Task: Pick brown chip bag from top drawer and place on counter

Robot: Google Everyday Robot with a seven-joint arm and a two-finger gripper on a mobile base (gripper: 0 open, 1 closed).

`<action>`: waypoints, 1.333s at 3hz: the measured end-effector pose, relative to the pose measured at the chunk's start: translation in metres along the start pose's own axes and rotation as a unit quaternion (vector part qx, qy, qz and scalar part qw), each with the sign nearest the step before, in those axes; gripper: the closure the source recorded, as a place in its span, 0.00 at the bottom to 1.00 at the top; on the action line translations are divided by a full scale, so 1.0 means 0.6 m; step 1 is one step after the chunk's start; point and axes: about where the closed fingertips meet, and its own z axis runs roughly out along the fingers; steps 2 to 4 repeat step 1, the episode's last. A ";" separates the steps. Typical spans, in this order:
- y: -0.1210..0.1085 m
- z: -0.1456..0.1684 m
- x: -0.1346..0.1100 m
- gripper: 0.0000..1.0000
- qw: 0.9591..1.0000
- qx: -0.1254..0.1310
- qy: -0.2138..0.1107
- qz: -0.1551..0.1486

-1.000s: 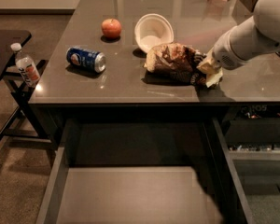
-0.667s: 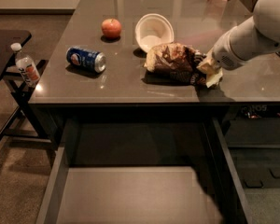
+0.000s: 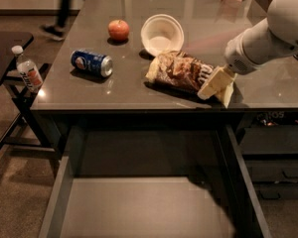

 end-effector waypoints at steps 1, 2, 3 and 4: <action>0.000 0.000 0.000 0.00 1.000 0.000 0.000 0.000; 0.000 0.000 0.000 0.00 1.000 0.000 0.000 0.000; 0.000 0.000 0.000 0.00 1.000 0.000 0.000 0.000; 0.000 0.000 0.000 0.00 1.000 0.000 0.000 0.000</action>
Offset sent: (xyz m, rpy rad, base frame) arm 0.0000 0.0000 0.0000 0.0000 0.0000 0.0000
